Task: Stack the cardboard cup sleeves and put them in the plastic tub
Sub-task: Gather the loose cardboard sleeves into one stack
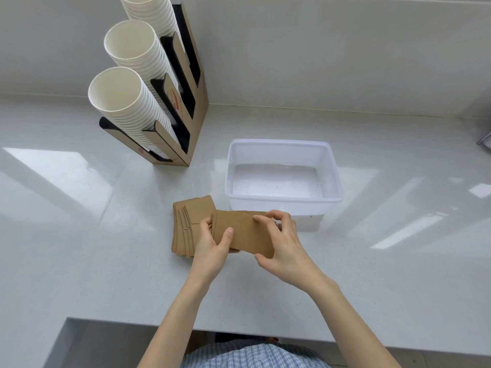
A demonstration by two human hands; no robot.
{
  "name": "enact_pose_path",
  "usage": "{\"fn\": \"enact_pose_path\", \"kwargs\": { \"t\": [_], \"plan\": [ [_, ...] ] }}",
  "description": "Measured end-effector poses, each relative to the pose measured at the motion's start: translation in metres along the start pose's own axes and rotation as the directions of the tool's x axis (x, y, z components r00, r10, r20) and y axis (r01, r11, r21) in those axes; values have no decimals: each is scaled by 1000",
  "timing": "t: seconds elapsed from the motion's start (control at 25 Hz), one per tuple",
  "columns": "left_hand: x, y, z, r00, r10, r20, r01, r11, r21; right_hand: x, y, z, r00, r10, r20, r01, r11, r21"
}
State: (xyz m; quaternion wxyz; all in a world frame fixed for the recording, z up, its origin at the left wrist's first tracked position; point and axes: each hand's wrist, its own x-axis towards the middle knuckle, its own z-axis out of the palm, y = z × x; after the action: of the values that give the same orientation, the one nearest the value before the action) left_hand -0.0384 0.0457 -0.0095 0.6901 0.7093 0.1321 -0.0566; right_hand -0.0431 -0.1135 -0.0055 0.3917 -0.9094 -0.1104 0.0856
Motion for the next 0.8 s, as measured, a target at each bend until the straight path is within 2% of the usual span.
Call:
{"fn": "enact_pose_path", "kwargs": {
  "t": [0.08,0.16,0.24,0.28,0.48,0.68,0.8],
  "plan": [
    [0,0,3,1000,1,15,-1,1000,3,-4,5,-2,993,114,-18,-108,974,201],
    [-1,-1,6,999,16,45,-16,1000,-9,-6,12,-6,963,270,-11,-240,872,426],
    [-2,-2,12,993,42,107,-41,999,-19,-8,20,-9,939,342,23,-297,779,552],
    [-2,-3,17,988,54,144,-53,999,-10,-8,24,-10,937,350,10,-294,770,566],
    [3,-11,32,971,95,217,-125,983,133,-13,38,-12,914,349,-204,-239,873,424],
    [8,-28,44,960,111,255,-188,935,301,-21,53,-5,931,233,-282,-146,943,297],
    [9,-38,45,953,103,286,-219,886,409,-28,64,3,944,228,-240,-172,958,230]
  ]
}}
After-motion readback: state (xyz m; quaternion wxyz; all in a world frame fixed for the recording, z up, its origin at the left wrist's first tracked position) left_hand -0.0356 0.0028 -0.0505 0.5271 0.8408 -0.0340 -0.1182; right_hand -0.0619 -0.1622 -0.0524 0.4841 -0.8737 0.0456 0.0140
